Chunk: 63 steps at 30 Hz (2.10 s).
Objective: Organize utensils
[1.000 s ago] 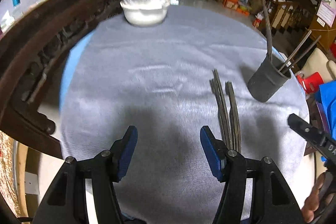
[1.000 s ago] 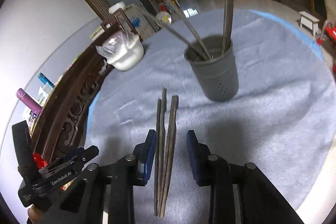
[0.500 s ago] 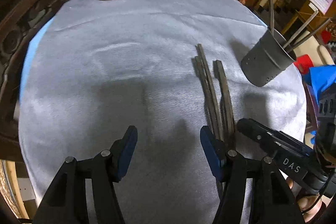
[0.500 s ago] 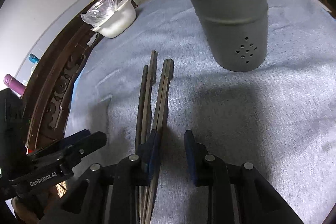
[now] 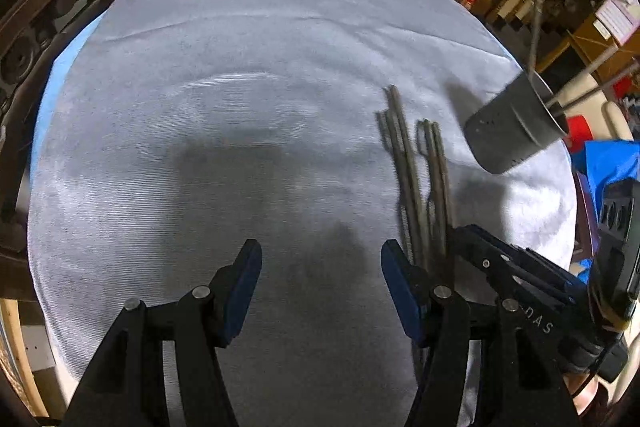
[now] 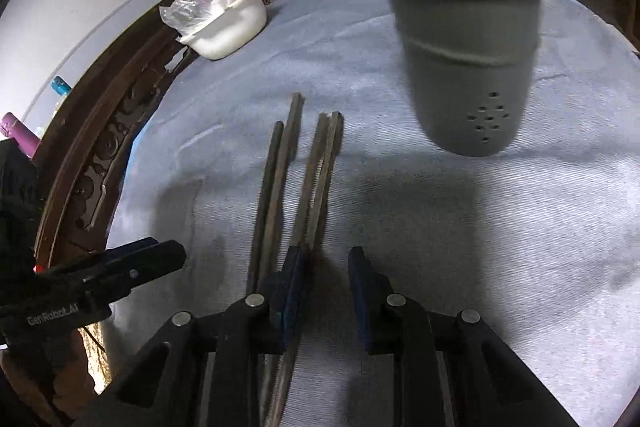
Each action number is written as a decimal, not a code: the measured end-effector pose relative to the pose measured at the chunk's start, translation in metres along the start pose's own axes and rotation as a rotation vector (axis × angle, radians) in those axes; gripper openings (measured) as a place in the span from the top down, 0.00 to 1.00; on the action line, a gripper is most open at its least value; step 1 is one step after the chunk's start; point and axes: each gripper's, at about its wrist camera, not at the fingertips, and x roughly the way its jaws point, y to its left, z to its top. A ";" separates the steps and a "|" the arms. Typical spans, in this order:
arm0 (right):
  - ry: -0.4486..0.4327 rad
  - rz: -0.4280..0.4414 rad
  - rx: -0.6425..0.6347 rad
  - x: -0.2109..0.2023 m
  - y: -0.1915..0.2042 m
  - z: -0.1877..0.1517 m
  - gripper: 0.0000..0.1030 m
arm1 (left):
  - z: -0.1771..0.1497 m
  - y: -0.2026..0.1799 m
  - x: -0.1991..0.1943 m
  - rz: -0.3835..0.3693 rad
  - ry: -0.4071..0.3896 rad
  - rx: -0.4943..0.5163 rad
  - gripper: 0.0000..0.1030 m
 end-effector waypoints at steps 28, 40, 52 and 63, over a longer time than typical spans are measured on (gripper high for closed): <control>-0.009 0.164 0.166 -0.008 -0.043 -0.006 0.77 | 0.021 -0.028 0.032 -0.031 0.063 0.008 0.39; -0.012 0.177 0.178 -0.010 -0.046 -0.008 0.77 | 0.026 -0.050 0.051 0.030 0.062 0.073 0.39; 0.027 0.147 0.173 -0.004 -0.031 0.010 0.77 | 0.034 -0.028 0.051 0.015 0.113 0.101 0.85; 0.088 0.002 0.117 0.016 0.001 0.031 0.79 | 0.038 -0.032 0.055 -0.069 0.171 0.296 0.84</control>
